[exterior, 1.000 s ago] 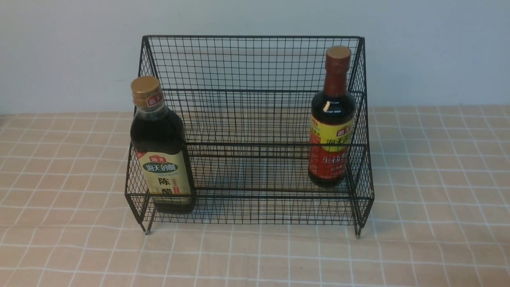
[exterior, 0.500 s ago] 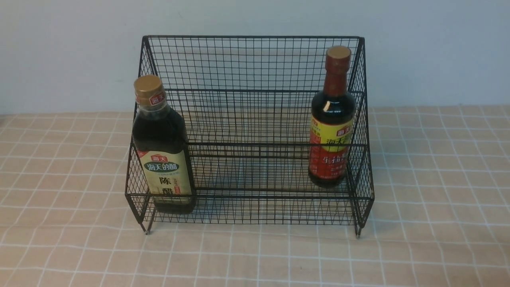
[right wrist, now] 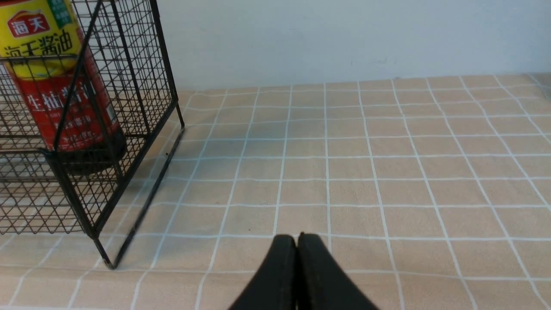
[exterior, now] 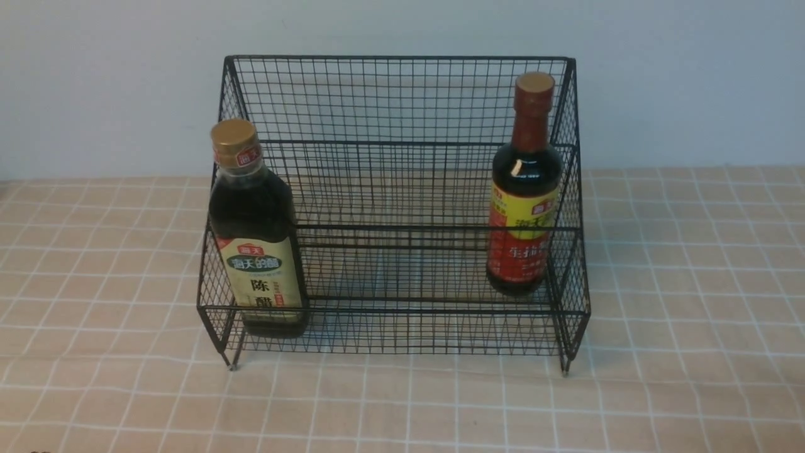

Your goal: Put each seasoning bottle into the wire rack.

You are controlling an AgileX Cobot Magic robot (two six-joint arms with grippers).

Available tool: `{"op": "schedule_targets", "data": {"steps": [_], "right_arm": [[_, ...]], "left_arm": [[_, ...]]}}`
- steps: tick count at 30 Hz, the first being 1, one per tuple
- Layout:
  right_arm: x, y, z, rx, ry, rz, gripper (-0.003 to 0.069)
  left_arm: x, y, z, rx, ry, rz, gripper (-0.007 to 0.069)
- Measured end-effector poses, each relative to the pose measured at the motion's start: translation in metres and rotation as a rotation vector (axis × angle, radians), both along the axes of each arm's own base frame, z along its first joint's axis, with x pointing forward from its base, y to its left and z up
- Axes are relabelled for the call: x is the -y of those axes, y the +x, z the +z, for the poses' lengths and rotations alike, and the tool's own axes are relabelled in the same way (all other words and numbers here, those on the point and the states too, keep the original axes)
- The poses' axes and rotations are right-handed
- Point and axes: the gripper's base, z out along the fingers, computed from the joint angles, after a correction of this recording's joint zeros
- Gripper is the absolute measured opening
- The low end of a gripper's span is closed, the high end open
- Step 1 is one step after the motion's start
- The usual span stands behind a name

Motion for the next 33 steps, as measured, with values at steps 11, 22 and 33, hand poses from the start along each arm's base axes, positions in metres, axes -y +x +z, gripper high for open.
{"op": "schedule_targets", "data": {"steps": [11,22,33], "right_arm": [[0.0000,0.0000,0.0000,0.000,0.000,0.000,-0.0013],[0.0000,0.0000,0.0000,0.000,0.000,0.000,-0.0013],[0.0000,0.0000,0.0000,0.000,0.000,0.000,-0.0013]], "left_arm": [[-0.0003,0.0004,0.0000,0.009,0.007,0.001,-0.0007],[-0.0004,0.0004,0.0000,0.009,0.009,0.002,-0.0007],[-0.0004,0.0004,0.0000,0.009,0.009,0.002,-0.0007]]}}
